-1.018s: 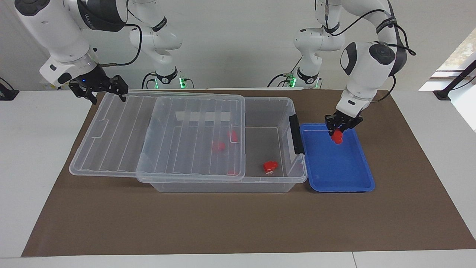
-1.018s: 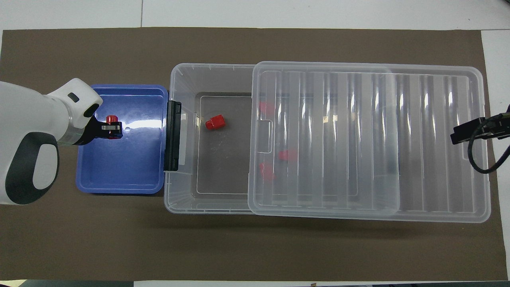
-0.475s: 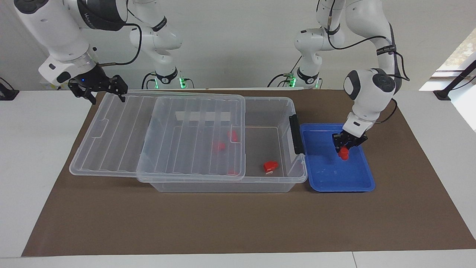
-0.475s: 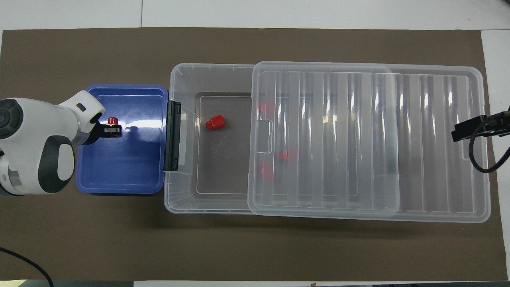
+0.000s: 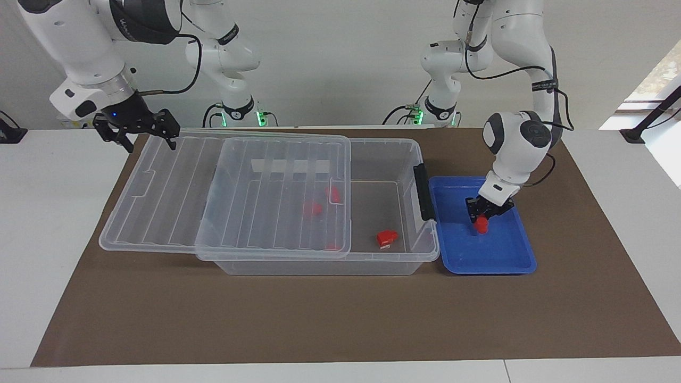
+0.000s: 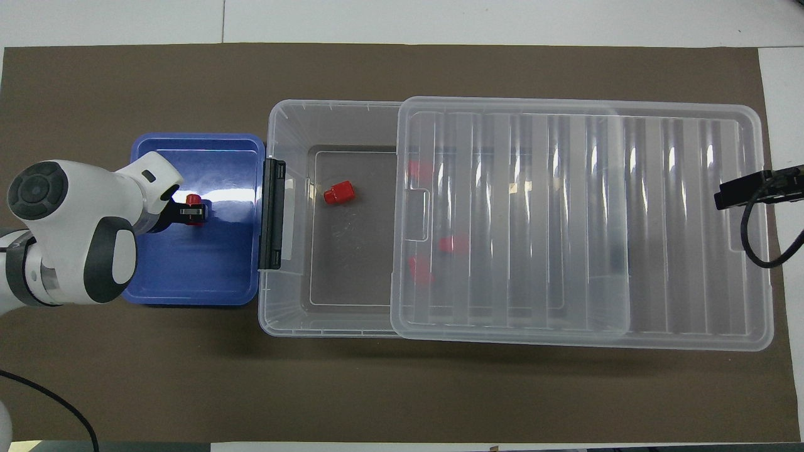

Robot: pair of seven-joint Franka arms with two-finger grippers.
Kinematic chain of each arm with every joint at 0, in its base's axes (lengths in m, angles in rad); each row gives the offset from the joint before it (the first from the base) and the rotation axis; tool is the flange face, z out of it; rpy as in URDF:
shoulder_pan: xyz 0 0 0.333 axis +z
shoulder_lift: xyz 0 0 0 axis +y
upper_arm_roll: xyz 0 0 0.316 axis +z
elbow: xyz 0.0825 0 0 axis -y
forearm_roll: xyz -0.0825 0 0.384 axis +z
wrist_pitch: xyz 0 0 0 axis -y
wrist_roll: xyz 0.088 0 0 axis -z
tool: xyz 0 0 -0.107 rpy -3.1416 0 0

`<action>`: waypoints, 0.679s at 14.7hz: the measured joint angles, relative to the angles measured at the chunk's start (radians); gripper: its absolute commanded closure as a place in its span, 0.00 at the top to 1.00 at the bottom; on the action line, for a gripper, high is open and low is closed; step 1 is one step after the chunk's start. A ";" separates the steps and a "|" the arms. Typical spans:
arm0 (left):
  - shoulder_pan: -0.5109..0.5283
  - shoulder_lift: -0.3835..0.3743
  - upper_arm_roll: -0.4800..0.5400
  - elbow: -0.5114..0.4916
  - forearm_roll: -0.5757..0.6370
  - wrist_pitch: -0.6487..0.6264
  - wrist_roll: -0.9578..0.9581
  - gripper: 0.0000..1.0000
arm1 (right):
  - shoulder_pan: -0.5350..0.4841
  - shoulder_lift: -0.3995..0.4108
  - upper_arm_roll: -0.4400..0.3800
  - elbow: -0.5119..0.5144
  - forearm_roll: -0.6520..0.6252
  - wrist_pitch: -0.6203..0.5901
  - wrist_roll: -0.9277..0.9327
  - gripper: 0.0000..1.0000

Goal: Place red block in blue tray from box

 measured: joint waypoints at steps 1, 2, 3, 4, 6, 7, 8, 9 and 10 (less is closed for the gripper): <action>-0.004 0.000 0.000 0.001 0.000 0.000 0.000 1.00 | -0.009 0.000 0.000 -0.004 0.000 0.015 -0.015 0.17; -0.011 -0.001 0.000 0.004 0.000 0.000 0.000 1.00 | -0.029 0.000 0.000 -0.008 0.000 0.033 -0.051 0.04; -0.018 -0.002 -0.001 0.009 0.000 -0.001 0.000 1.00 | -0.056 0.000 -0.001 -0.014 0.000 0.054 -0.095 0.00; -0.023 -0.006 -0.001 0.017 0.000 -0.008 0.000 1.00 | -0.082 0.000 -0.003 -0.022 0.000 0.076 -0.129 0.00; -0.025 -0.019 -0.001 0.060 0.000 -0.068 -0.001 1.00 | -0.135 -0.003 -0.005 -0.053 0.000 0.132 -0.169 0.00; -0.025 -0.029 -0.001 0.095 0.000 -0.122 -0.001 1.00 | -0.156 -0.008 -0.006 -0.081 0.000 0.178 -0.177 0.00; -0.025 -0.041 -0.001 0.133 0.000 -0.180 -0.001 1.00 | -0.174 -0.012 -0.008 -0.108 0.000 0.217 -0.179 0.00; -0.025 -0.053 0.000 0.169 0.000 -0.229 -0.001 1.00 | -0.192 -0.014 -0.009 -0.130 0.000 0.241 -0.179 0.00; -0.024 -0.066 0.000 0.203 0.000 -0.271 -0.001 1.00 | -0.206 -0.014 -0.010 -0.146 0.000 0.259 -0.179 0.00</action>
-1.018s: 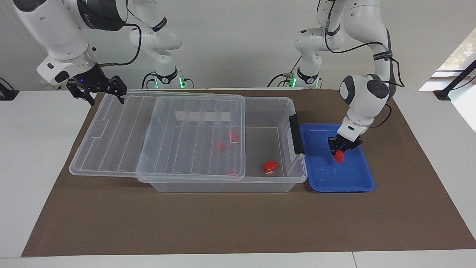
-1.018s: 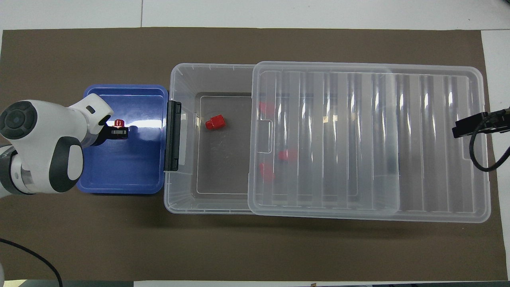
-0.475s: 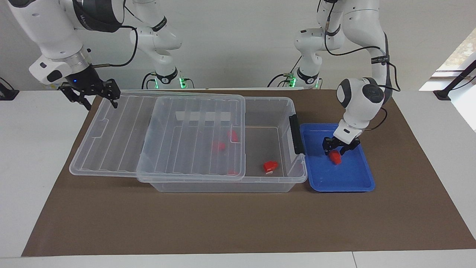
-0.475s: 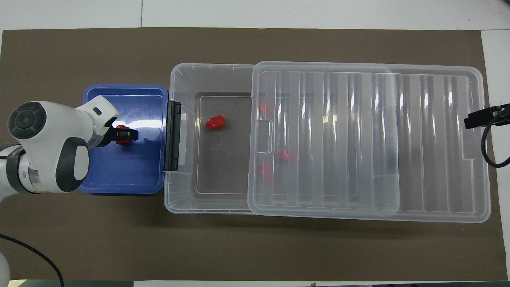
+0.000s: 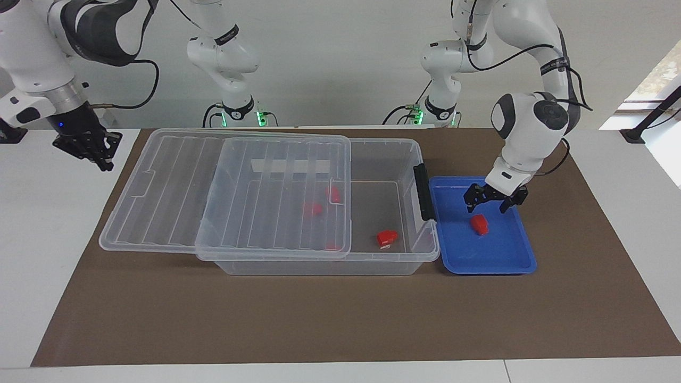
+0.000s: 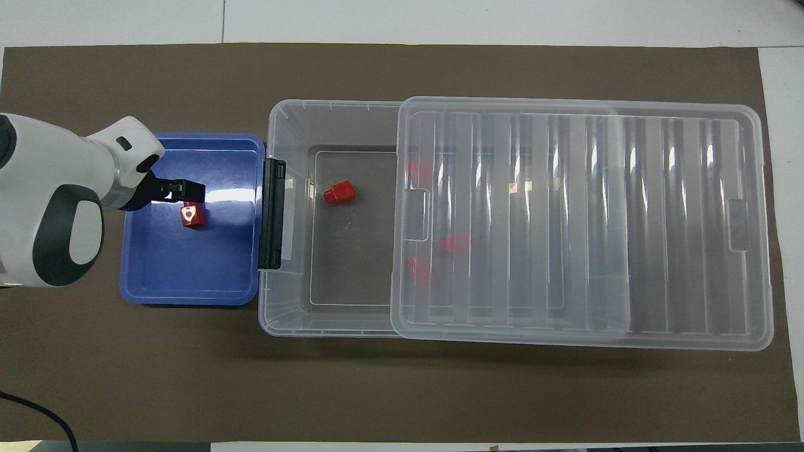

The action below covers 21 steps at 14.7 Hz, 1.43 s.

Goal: Place red block in blue tray from box

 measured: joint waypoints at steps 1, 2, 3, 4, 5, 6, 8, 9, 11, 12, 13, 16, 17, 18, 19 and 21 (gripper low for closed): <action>0.001 -0.012 0.001 0.032 0.000 -0.039 0.000 1.00 | -0.012 0.003 -0.001 -0.013 0.000 0.014 0.000 0.00; 0.002 -0.023 0.003 0.064 0.000 -0.077 0.000 1.00 | -0.024 0.010 -0.001 -0.023 0.000 0.022 0.000 0.00; 0.002 -0.031 0.004 0.099 0.000 -0.116 0.000 1.00 | -0.032 0.021 -0.002 -0.028 0.000 0.029 -0.001 0.00; 0.003 -0.038 0.005 0.139 0.000 -0.161 0.000 1.00 | -0.036 0.034 -0.002 -0.032 0.000 0.037 -0.002 0.00; 0.003 -0.044 0.006 0.196 0.000 -0.224 0.000 1.00 | -0.039 0.054 -0.001 -0.036 0.000 0.047 -0.002 0.00; 0.003 -0.045 0.006 0.246 0.000 -0.280 0.000 1.00 | -0.041 0.068 -0.002 -0.043 0.000 0.059 -0.003 0.00; 0.004 -0.047 0.008 0.325 0.000 -0.370 0.000 1.00 | -0.042 0.081 -0.001 -0.081 0.000 0.099 -0.003 0.00; 0.006 -0.047 0.011 0.354 0.000 -0.408 0.000 1.00 | -0.041 0.081 -0.001 -0.108 0.000 0.120 -0.004 0.00; 0.029 -0.047 0.015 0.379 0.000 -0.449 0.000 1.00 | -0.040 0.081 0.002 -0.134 0.000 0.137 -0.004 0.00; 0.043 -0.047 0.016 0.381 0.000 -0.454 0.001 1.00 | -0.039 0.079 0.004 -0.136 0.000 0.138 -0.004 0.00; 0.054 -0.048 0.016 0.381 0.000 -0.458 0.001 1.00 | -0.039 0.077 0.006 -0.137 0.000 0.138 -0.004 0.00; 0.059 -0.053 0.016 0.371 0.000 -0.475 0.001 1.00 | -0.034 0.072 0.012 -0.139 0.000 0.138 -0.004 0.00; 0.058 -0.060 0.016 0.360 0.000 -0.480 0.001 1.00 | -0.025 0.071 0.012 -0.140 -0.001 0.138 -0.004 0.00; 0.058 -0.071 0.015 0.344 0.000 -0.480 0.001 1.00 | -0.015 0.071 0.013 -0.141 -0.001 0.138 -0.004 0.00; 0.058 -0.081 0.015 0.330 0.000 -0.480 0.001 1.00 | -0.005 0.071 0.014 -0.141 -0.001 0.137 -0.003 0.00; 0.058 -0.093 0.015 0.317 0.000 -0.480 0.001 1.00 | 0.021 0.070 0.014 -0.147 0.000 0.137 0.006 0.00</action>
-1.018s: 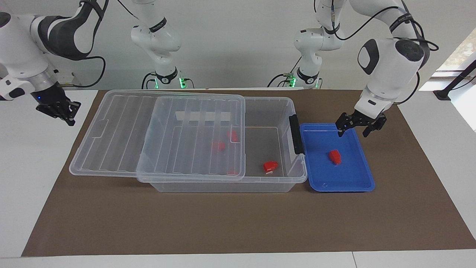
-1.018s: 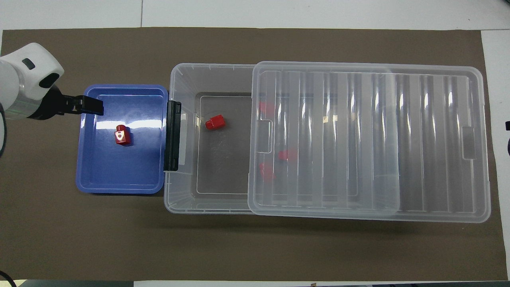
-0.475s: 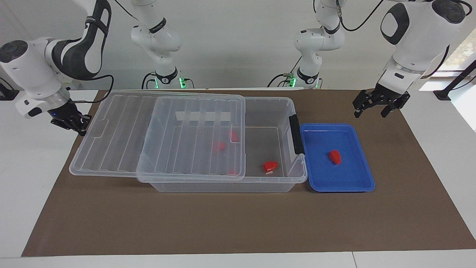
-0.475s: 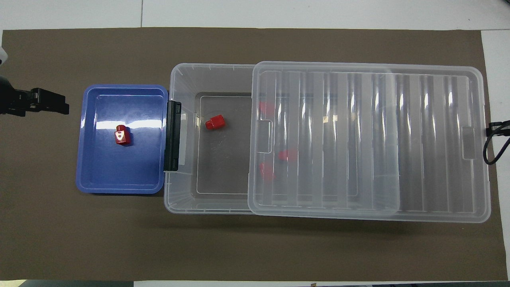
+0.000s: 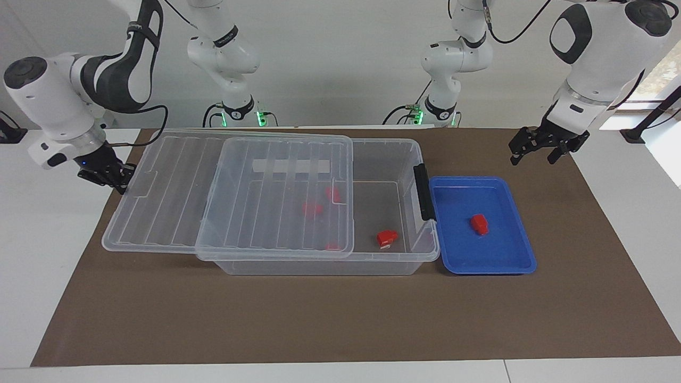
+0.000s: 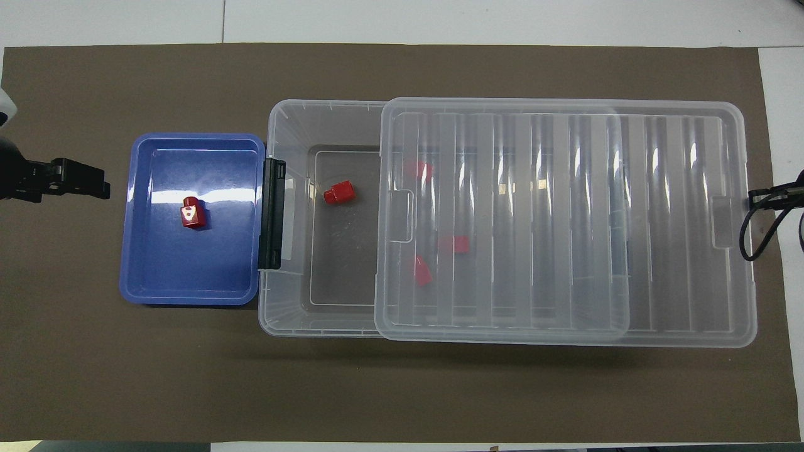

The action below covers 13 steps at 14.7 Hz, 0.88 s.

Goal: Place red block in blue tray from box
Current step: 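Slide the clear lid back over the box with the right gripper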

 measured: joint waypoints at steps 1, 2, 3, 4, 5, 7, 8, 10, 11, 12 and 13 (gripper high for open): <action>0.000 -0.003 0.000 -0.002 0.000 0.000 0.000 1.00 | 0.016 -0.001 0.000 -0.005 0.001 0.000 0.014 0.00; 0.000 -0.004 0.000 -0.004 0.000 0.000 0.000 1.00 | 0.047 -0.004 0.001 -0.015 0.001 0.000 0.048 0.00; 0.000 -0.004 0.000 -0.004 0.000 0.000 0.000 1.00 | 0.063 -0.006 0.001 -0.019 0.001 0.000 0.070 0.00; 0.000 -0.004 0.001 -0.004 0.000 0.000 -0.001 1.00 | 0.077 -0.008 0.002 -0.020 0.001 0.000 0.087 0.00; 0.000 -0.004 0.001 -0.005 0.000 0.000 -0.001 1.00 | 0.088 -0.009 0.002 -0.022 0.001 0.000 0.100 0.00; 0.000 -0.005 0.001 -0.005 0.000 0.002 0.000 1.00 | 0.107 -0.012 0.002 -0.028 0.002 0.000 0.120 0.00; 0.000 -0.005 0.001 -0.005 0.000 0.002 0.000 1.00 | 0.115 -0.013 0.002 -0.030 0.002 0.000 0.130 0.00; -0.001 -0.006 0.000 -0.005 0.000 0.002 0.000 1.00 | 0.134 -0.014 0.002 -0.032 0.002 0.000 0.156 0.00; -0.001 -0.006 -0.001 -0.005 0.003 0.002 0.001 1.00 | 0.146 -0.015 0.003 -0.032 0.003 0.000 0.171 0.00; -0.002 -0.007 -0.002 -0.005 0.007 0.002 0.001 1.00 | 0.157 -0.016 0.003 -0.034 0.003 0.000 0.185 0.00; -0.002 -0.008 -0.003 -0.005 0.009 0.002 0.001 1.00 | 0.166 -0.017 0.003 -0.035 0.003 0.000 0.196 0.00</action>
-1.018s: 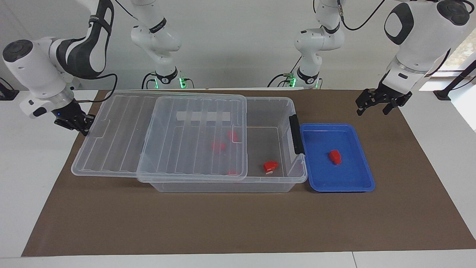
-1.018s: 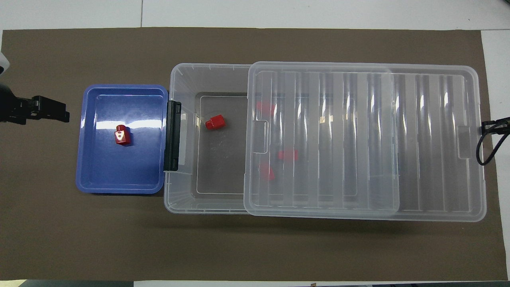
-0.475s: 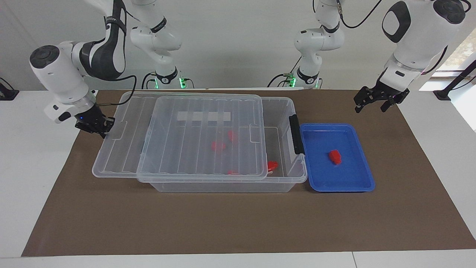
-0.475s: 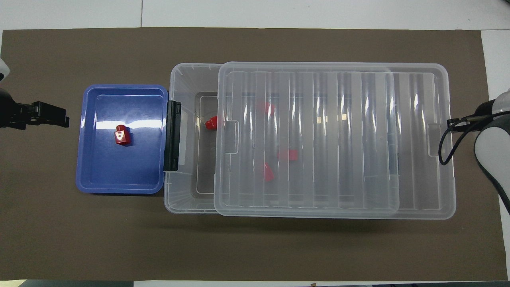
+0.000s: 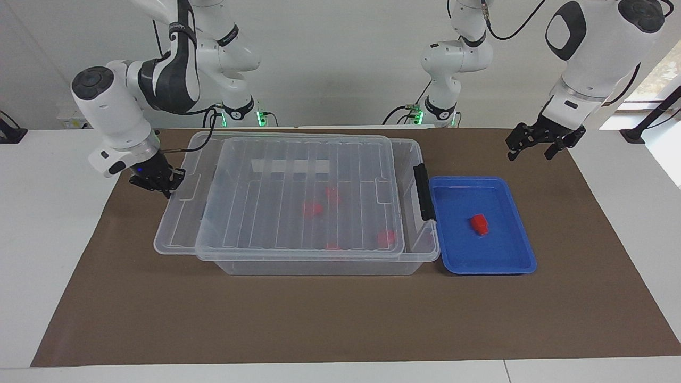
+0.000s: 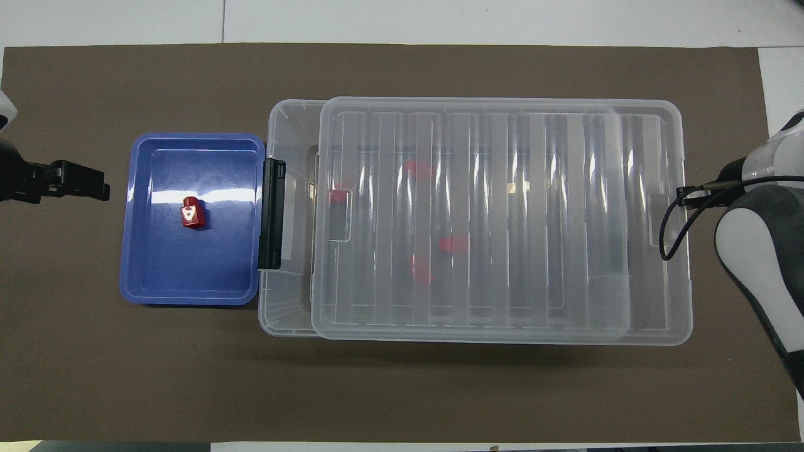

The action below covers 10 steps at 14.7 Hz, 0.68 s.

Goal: Place red block in blue tray from box
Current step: 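Slide the clear lid back over the box with the right gripper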

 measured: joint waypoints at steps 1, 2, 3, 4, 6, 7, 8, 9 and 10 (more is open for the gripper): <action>0.000 -0.002 0.000 0.000 0.000 0.000 0.000 1.00 | 0.009 -0.001 0.000 -0.001 0.000 0.000 0.008 0.00; 0.000 -0.005 0.000 0.000 0.000 -0.001 0.000 1.00 | 0.014 -0.003 0.000 -0.002 0.000 0.000 0.016 0.00; 0.000 -0.008 0.000 0.000 0.000 -0.001 0.000 1.00 | 0.018 -0.004 0.000 -0.003 0.002 0.000 0.020 0.00; 0.000 -0.012 0.000 -0.001 0.001 -0.001 0.000 1.00 | 0.022 -0.005 0.000 -0.005 0.012 0.000 0.020 0.00; 0.001 -0.016 0.000 -0.001 0.001 -0.001 0.000 1.00 | 0.035 -0.006 0.000 -0.008 0.032 0.000 0.029 0.00; 0.001 -0.017 0.000 -0.001 0.001 -0.001 0.000 1.00 | 0.042 -0.006 0.001 -0.009 0.035 0.000 0.044 0.00; 0.001 -0.017 0.000 -0.001 0.001 -0.001 0.000 1.00 | 0.051 -0.007 0.001 -0.010 0.035 0.000 0.059 0.00; 0.000 -0.017 -0.001 -0.001 0.001 -0.001 0.000 1.00 | 0.057 -0.008 0.001 -0.011 0.035 0.000 0.066 0.00; 0.000 -0.017 -0.001 -0.001 0.001 -0.001 0.000 1.00 | 0.062 -0.010 0.001 -0.013 0.036 0.000 0.072 0.00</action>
